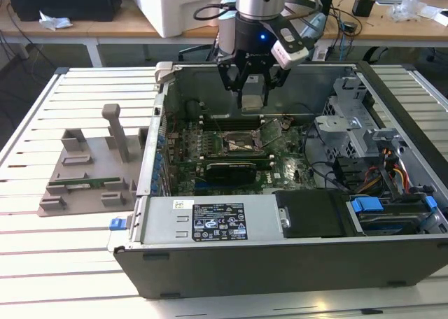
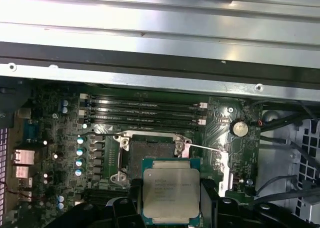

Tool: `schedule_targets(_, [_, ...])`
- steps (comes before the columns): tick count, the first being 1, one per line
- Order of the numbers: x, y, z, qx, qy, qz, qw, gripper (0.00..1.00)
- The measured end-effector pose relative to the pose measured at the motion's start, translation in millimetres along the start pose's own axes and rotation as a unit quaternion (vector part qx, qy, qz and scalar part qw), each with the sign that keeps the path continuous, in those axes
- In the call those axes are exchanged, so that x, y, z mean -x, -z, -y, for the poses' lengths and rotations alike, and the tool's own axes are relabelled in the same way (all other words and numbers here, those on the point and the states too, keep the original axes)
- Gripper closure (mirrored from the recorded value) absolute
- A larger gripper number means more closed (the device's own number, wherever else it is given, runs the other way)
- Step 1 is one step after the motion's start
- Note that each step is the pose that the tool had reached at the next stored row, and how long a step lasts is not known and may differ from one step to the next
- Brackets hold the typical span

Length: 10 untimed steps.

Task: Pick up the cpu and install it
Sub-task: 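Pick up the cpu and move it towards the insertion slot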

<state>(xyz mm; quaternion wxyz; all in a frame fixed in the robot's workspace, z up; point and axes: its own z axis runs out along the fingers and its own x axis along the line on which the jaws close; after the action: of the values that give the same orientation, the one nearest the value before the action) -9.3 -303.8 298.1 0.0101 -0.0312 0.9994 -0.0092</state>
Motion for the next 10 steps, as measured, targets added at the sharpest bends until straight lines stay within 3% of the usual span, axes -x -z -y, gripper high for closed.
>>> schedule_targets(5, [1.4,-9.9,-0.7,-0.0009,0.0,-0.0001,1.0,0.45])
schedule_targets(10, [-6.6,-21.6,-1.4,-0.0008,0.0,0.0,1.0,0.45])
